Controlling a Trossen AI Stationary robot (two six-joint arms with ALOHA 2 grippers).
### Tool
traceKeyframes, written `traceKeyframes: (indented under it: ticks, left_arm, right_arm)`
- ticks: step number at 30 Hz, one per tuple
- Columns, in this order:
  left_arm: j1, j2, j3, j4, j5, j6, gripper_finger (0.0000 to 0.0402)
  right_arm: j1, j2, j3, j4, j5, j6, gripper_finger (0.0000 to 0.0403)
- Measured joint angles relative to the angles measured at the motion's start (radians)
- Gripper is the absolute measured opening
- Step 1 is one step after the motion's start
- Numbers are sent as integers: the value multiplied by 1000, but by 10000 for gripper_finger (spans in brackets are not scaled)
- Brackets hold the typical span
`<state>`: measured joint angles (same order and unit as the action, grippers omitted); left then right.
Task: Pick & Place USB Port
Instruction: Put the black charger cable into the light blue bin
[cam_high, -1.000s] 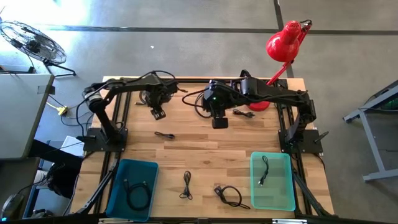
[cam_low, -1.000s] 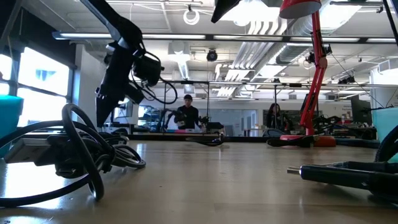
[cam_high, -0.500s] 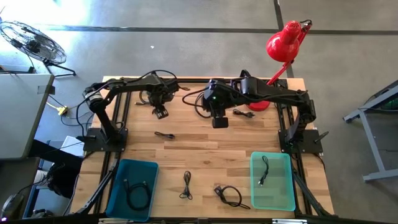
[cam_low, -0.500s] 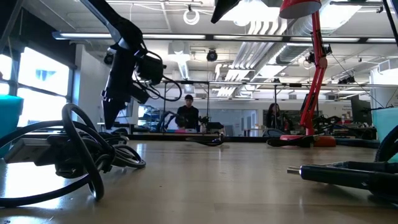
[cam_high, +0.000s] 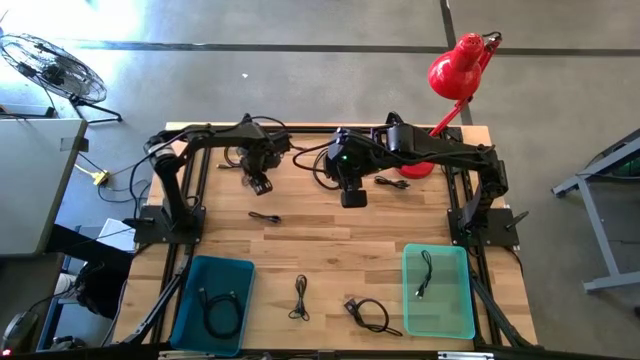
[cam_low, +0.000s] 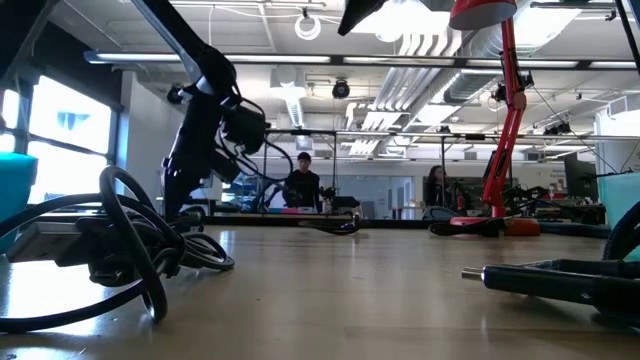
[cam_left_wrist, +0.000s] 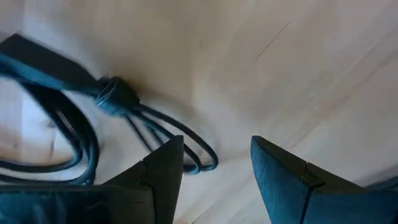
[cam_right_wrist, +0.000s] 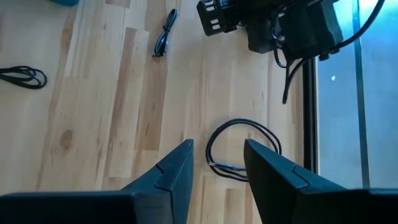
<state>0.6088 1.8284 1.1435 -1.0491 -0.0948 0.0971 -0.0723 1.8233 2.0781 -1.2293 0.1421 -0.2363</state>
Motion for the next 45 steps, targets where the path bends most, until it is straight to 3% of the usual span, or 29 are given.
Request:
traceKeyframes:
  ticks: [12,20,37,42,45]
  left_arm:
    - [1,36,0,3,-66,4,181]
    - [0,33,33,-76,-49,4,181]
    - [8,32,69,-101,-242,33,181]
    - [45,39,69,-112,-228,33,178]
    - [62,39,64,-113,-212,38,154]
  right_arm:
    - [0,0,0,-18,-3,0,134]
    - [0,0,0,-31,-3,-7,134]
    - [0,1,0,-31,-52,-34,134]
    - [0,1,0,-31,-52,-35,134]
    - [0,1,0,-31,-52,-35,134]
